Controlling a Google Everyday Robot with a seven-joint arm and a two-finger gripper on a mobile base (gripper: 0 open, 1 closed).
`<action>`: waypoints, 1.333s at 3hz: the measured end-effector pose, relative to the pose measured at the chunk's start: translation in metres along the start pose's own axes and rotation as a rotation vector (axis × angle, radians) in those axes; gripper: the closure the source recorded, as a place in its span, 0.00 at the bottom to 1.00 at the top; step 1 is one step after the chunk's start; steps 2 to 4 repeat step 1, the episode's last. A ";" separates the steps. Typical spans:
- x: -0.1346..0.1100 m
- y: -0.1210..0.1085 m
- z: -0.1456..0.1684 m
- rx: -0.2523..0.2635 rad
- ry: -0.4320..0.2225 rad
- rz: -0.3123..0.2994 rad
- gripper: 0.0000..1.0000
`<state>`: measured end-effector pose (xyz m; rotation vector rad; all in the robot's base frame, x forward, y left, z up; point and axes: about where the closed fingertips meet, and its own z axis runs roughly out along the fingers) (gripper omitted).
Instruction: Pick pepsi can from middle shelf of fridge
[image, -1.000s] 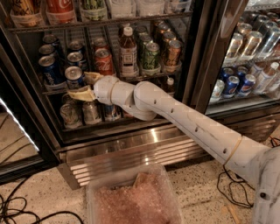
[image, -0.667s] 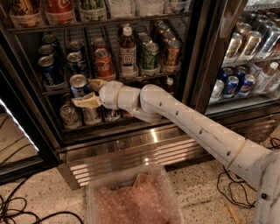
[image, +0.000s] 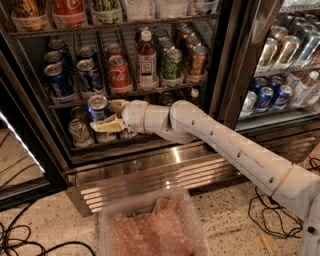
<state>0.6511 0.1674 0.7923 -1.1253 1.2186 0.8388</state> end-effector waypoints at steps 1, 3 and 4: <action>0.000 0.000 0.000 0.000 0.000 0.000 1.00; 0.000 0.000 0.000 0.000 0.000 0.000 1.00; 0.000 0.000 0.000 0.000 0.000 0.000 1.00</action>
Offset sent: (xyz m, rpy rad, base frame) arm 0.0000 0.0000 0.0000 0.0000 0.0000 0.0000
